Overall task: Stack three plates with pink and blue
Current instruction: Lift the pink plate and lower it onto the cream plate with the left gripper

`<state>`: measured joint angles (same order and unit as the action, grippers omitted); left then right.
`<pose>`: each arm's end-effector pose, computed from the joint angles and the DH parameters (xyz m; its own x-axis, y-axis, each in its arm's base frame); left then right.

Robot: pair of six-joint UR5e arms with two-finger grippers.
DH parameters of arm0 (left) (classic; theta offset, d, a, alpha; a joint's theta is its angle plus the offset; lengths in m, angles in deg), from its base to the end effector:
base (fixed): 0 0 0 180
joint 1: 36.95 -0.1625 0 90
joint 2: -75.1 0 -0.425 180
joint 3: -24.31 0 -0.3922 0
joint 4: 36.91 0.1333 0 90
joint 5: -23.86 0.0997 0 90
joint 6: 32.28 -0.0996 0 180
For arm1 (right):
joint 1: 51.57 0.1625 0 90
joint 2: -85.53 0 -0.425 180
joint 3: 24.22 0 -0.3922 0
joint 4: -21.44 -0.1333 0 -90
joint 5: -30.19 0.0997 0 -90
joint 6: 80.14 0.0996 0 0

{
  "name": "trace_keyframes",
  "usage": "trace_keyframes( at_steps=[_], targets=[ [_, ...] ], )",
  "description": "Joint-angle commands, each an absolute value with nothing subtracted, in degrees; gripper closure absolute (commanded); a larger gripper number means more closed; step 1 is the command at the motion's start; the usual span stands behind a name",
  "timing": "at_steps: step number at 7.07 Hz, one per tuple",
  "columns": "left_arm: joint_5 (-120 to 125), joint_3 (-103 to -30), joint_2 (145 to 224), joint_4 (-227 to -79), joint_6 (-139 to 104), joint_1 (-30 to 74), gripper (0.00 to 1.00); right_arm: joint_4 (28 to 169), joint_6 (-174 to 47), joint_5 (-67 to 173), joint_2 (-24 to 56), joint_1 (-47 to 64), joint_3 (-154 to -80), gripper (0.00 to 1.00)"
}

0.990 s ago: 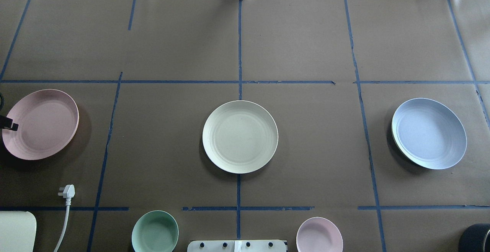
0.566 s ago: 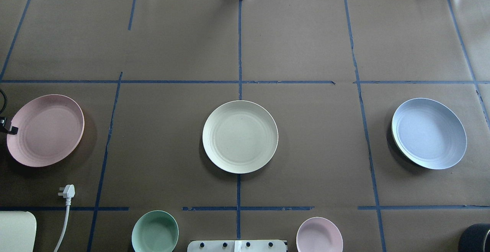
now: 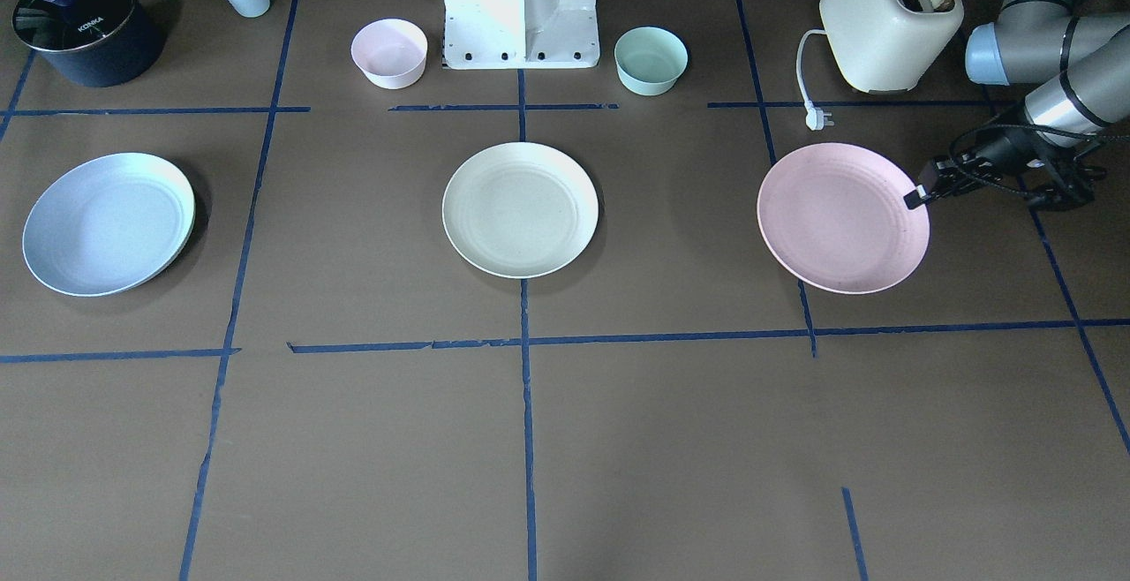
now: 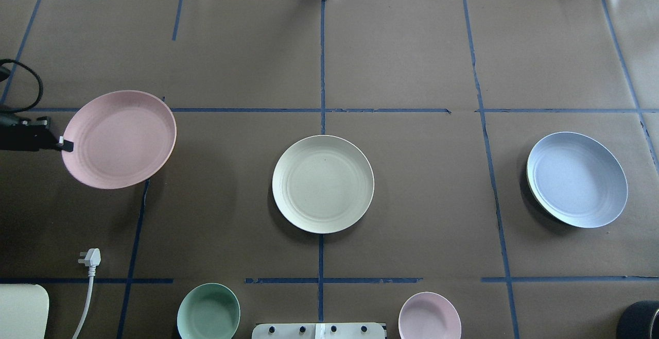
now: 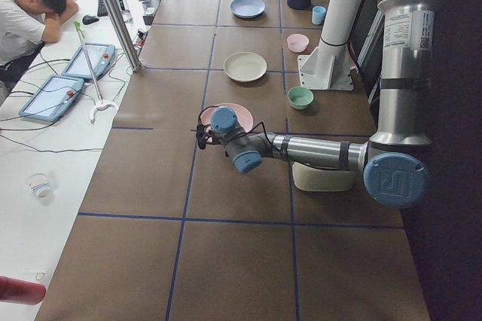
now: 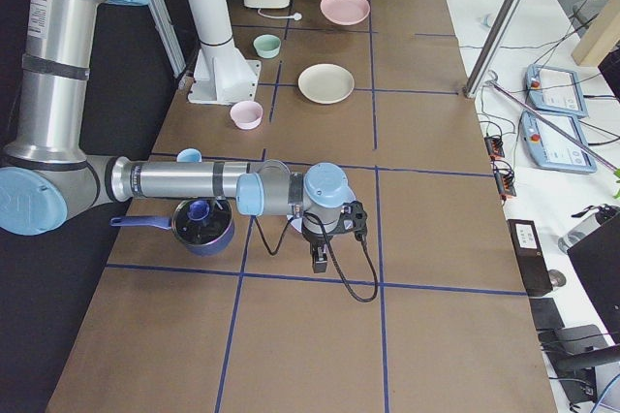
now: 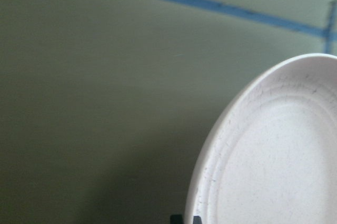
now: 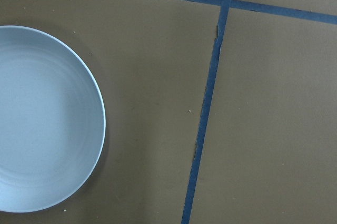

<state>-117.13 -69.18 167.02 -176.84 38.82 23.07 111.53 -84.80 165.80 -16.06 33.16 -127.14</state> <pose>0.2079 -0.4723 0.5039 0.3420 -0.1848 -0.9213 0.1216 0.9809 -0.1516 0.0244 -0.4119 0.6372 0.6854 -0.1603 0.7103 0.1480 0.9858 0.0796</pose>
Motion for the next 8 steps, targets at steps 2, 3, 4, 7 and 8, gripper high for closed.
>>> trace_keyframes(
  at_steps=[2,3,4,7,8],
  targets=[
    [-110.7,-73.0,179.5,-172.4,56.1,11.9,1.0,111.5,-84.7,165.8,-16.3,33.2,-127.2,0.0],
    [-105.7,-76.2,183.6,-163.0,56.7,7.6,1.0,111.5,-84.7,165.8,-16.2,33.2,-127.1,0.0],
    [-99.2,-77.8,188.3,-154.8,56.8,2.4,1.0,111.5,-84.7,165.8,-16.3,33.2,-127.1,0.0],
    [-90.6,-76.1,194.7,-148.4,59.7,-7.9,1.0,111.5,-84.7,165.8,-16.2,33.2,-127.0,0.0],
    [-90.0,-76.0,194.5,-148.4,59.7,-9.0,1.0,111.5,-84.7,165.9,-16.2,33.2,-127.0,0.0]
  ],
)
